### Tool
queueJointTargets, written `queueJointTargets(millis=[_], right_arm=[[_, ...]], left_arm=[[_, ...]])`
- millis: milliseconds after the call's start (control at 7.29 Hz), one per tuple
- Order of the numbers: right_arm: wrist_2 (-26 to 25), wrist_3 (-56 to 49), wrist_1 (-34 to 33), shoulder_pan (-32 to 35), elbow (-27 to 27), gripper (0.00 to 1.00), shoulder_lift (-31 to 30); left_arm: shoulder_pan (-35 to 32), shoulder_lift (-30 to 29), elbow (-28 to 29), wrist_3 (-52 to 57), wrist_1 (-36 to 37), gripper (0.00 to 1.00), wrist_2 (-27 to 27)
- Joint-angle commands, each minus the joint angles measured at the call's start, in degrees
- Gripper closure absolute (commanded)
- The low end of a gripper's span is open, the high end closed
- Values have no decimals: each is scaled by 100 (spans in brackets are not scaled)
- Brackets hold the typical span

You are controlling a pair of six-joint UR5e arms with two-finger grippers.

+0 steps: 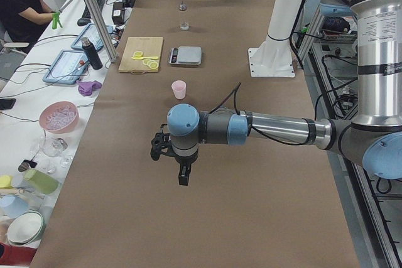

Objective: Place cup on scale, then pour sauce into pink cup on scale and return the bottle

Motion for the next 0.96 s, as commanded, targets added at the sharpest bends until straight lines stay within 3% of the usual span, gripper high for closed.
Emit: queueJointTargets(millis=[0, 823], right_arm=[[-2, -2, 0, 0, 2, 0, -7], [-55, -2, 0, 35, -51, 0, -42]], left_arm=[[0, 0, 26, 1, 17, 1, -35], [0, -43, 87, 1, 35, 1, -27]])
